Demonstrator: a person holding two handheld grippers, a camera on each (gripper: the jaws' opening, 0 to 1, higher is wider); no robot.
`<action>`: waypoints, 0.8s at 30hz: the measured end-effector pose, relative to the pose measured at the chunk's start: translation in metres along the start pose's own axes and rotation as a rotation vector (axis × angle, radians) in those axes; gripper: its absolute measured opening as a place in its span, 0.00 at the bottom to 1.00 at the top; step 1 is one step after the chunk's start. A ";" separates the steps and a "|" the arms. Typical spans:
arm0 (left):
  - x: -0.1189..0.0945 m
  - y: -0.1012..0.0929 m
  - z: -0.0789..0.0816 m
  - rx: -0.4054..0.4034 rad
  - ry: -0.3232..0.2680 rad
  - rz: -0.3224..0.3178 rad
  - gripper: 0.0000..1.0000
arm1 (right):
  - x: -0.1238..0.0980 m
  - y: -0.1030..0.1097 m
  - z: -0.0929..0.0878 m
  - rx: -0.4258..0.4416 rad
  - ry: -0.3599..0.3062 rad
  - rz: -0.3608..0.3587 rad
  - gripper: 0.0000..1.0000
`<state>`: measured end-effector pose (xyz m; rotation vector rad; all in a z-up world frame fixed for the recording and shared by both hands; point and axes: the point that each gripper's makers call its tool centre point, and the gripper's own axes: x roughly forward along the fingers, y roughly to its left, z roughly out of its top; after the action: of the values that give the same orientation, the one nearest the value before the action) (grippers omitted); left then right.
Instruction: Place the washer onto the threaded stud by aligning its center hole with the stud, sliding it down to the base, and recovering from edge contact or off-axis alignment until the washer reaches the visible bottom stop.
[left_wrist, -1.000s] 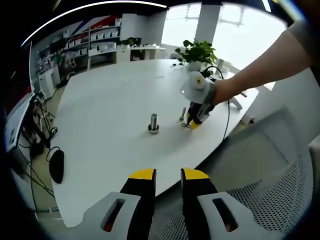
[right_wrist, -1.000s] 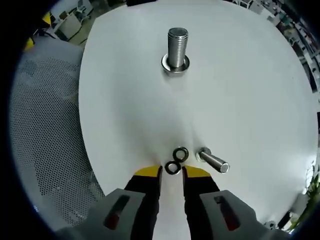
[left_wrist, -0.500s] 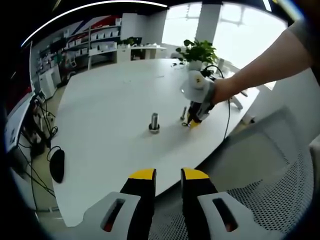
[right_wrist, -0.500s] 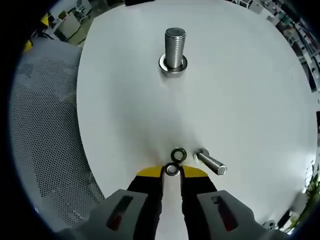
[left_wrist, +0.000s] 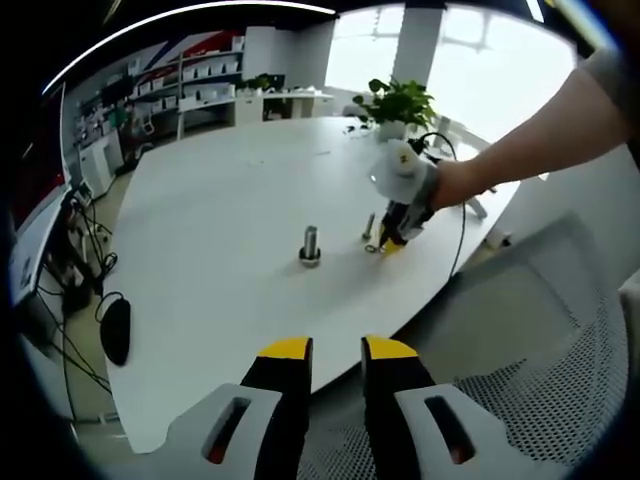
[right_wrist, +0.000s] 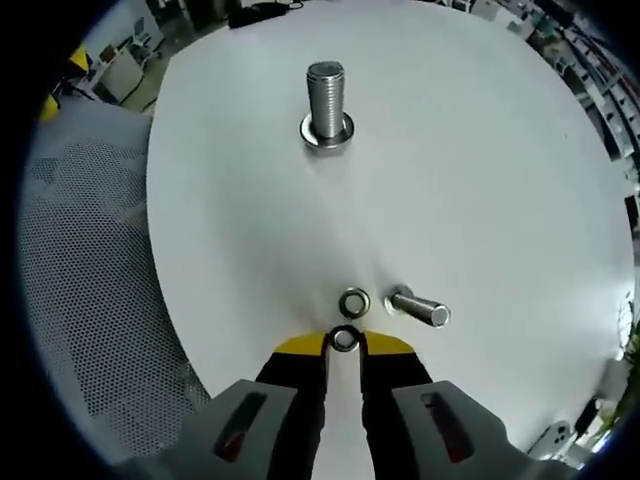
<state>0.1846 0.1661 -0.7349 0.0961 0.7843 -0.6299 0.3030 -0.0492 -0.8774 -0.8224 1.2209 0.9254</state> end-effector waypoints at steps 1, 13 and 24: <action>0.000 0.000 0.000 -0.001 0.001 0.000 0.17 | -0.001 0.000 -0.002 0.004 -0.002 0.000 0.13; -0.001 0.000 0.000 0.003 -0.003 0.002 0.17 | -0.019 -0.014 -0.011 0.077 -0.049 -0.026 0.14; 0.000 -0.002 0.001 0.001 -0.010 -0.009 0.18 | -0.043 -0.026 0.007 0.055 -0.106 -0.062 0.14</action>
<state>0.1843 0.1643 -0.7334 0.0899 0.7756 -0.6390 0.3251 -0.0597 -0.8329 -0.7542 1.1180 0.8706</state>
